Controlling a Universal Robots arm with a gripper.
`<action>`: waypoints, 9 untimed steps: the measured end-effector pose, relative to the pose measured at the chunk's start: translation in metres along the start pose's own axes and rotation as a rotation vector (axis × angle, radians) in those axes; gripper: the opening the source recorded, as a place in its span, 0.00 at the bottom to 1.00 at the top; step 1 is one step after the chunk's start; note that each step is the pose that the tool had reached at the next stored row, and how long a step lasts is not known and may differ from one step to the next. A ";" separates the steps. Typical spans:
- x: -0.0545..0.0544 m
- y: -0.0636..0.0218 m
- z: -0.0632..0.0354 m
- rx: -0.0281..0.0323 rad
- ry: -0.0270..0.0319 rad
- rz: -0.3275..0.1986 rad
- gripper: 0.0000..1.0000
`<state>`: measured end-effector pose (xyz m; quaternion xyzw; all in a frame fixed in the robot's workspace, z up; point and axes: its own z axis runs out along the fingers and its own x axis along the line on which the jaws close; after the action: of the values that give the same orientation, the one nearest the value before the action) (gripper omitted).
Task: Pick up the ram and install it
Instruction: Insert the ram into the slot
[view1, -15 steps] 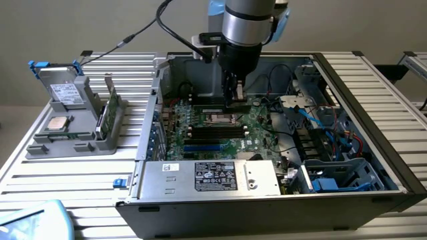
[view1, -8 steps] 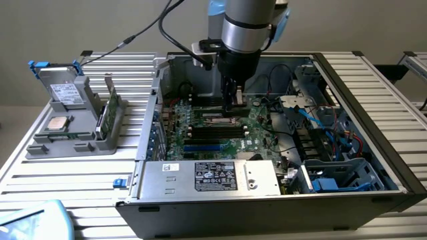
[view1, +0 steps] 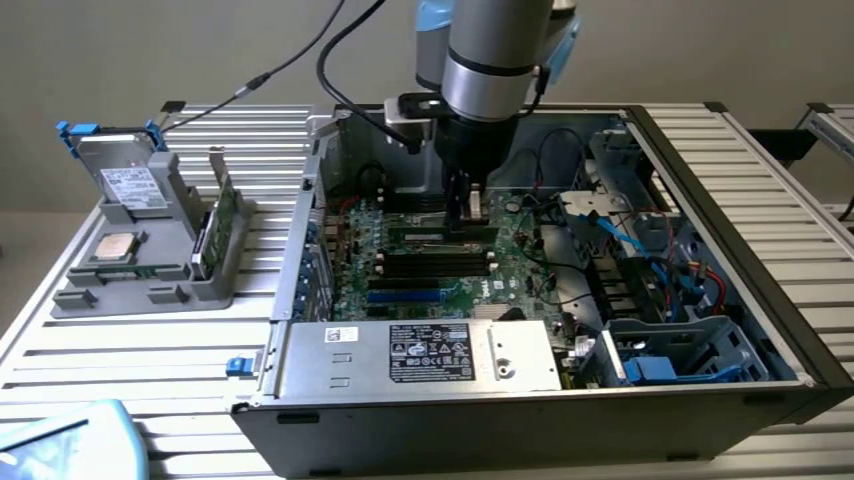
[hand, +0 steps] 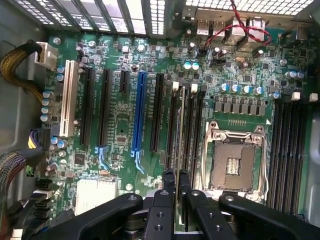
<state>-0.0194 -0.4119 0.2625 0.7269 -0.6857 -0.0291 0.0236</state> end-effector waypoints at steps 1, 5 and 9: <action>0.000 -0.0002 0.0020 0.0001 -0.0008 0.010 0.14; 0.000 -0.0007 0.0092 0.0002 -0.0013 0.017 0.14; 0.000 -0.0002 0.0160 -0.0005 -0.0002 0.017 0.14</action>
<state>-0.0204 -0.4118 0.2465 0.7209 -0.6920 -0.0291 0.0240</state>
